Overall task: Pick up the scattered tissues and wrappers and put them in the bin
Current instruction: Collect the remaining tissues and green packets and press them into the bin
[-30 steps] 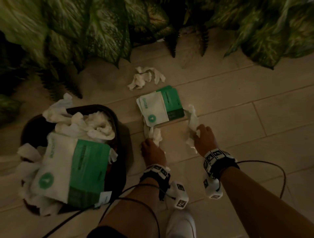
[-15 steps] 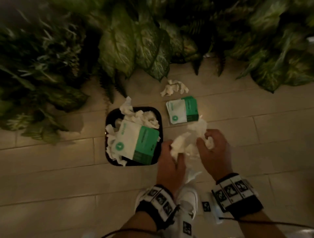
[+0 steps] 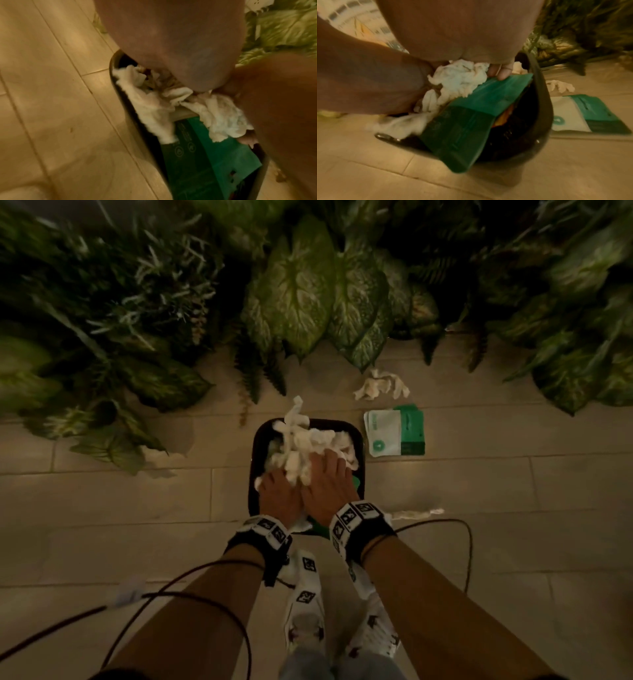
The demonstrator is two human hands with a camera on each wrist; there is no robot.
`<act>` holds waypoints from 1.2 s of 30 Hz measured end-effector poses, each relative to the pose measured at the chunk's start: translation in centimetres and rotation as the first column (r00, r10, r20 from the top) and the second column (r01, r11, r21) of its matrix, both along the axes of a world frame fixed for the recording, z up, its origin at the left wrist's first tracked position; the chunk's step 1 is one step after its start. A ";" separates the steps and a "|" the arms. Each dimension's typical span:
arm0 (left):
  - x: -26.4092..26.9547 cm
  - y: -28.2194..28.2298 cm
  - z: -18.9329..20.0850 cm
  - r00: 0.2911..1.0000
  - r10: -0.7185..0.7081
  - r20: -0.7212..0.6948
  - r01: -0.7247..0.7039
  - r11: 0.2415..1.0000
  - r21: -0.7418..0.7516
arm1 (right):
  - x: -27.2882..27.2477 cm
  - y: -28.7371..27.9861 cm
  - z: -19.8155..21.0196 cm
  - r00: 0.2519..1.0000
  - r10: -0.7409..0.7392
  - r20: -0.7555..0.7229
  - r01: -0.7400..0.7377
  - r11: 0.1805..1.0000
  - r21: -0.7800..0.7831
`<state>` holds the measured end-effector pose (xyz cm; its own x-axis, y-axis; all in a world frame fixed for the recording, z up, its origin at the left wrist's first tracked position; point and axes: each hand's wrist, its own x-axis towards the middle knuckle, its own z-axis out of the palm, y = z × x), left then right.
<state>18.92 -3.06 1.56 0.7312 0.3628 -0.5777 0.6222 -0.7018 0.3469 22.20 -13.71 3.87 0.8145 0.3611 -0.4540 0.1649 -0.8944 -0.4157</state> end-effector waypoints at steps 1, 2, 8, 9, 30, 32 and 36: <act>-0.4 -0.2 -1.0 0.995 -0.068 -0.067 0.067 0.998 -0.008 | -0.2 -0.1 -1.0 1.000 0.025 0.003 -0.025 0.998 -0.050; -0.7 -0.4 -1.7 0.980 -0.140 -0.138 0.139 0.990 -0.019 | -0.4 -0.3 -2.0 0.999 0.038 -0.008 -0.038 0.996 -0.082; -0.5 0.2 -1.1 0.963 -0.090 -0.256 0.018 0.962 -0.271 | 0.5 -0.4 -5.6 0.976 0.148 -0.161 -0.175 0.970 -0.167; -0.1 0.5 -0.8 0.971 -0.048 -0.233 -0.027 0.951 -0.309 | 1.1 -0.3 -5.5 0.972 0.146 -0.182 -0.177 0.970 -0.165; -0.5 -1.1 13.4 0.947 -0.147 0.285 0.206 0.960 -0.191 | -3.1 -17.5 6.5 0.873 -0.381 -0.305 0.428 0.898 0.100; -1.3 -4.9 13.8 0.935 -0.165 0.314 0.261 0.919 -0.296 | -2.6 -20.2 4.9 0.861 -0.358 -0.362 0.388 0.922 0.011; -2.8 -13.1 10.4 0.962 -0.231 0.143 0.272 0.850 -0.452 | 1.4 -22.7 0.4 0.876 -0.234 -0.422 0.241 0.970 -0.036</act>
